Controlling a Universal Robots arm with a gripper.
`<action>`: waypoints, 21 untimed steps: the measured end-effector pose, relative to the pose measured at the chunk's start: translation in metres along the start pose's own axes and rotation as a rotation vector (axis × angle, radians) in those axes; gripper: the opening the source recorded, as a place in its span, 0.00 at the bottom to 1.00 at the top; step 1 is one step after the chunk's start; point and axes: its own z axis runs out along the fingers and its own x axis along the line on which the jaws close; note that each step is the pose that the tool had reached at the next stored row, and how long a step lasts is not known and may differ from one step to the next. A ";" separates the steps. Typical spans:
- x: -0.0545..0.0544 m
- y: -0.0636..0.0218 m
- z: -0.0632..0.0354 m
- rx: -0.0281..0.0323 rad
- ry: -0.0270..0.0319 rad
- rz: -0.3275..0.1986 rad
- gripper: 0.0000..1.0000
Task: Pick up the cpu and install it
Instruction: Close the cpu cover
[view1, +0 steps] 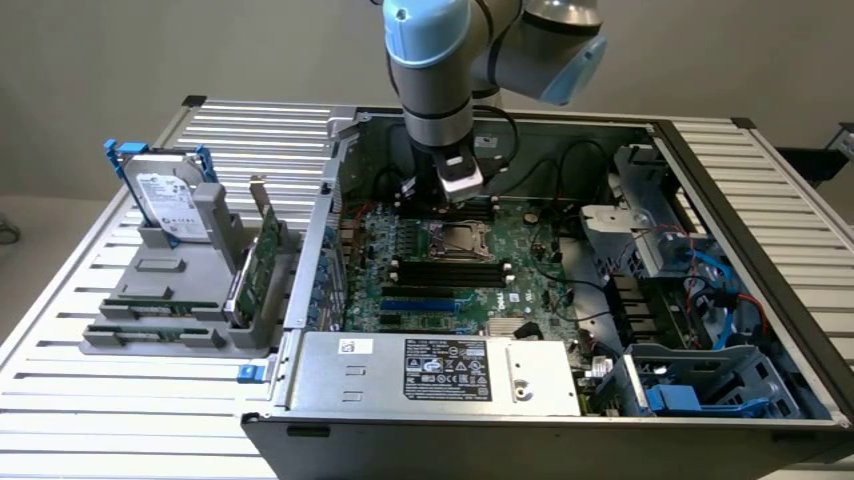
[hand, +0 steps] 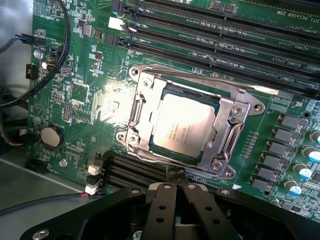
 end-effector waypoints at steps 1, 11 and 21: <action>0.000 -0.0002 0.0000 -0.0005 -0.0002 0.000 0.11; 0.000 -0.0020 0.0004 -0.0008 -0.0002 0.000 0.11; 0.001 -0.0048 0.0002 -0.0014 -0.0007 0.000 0.11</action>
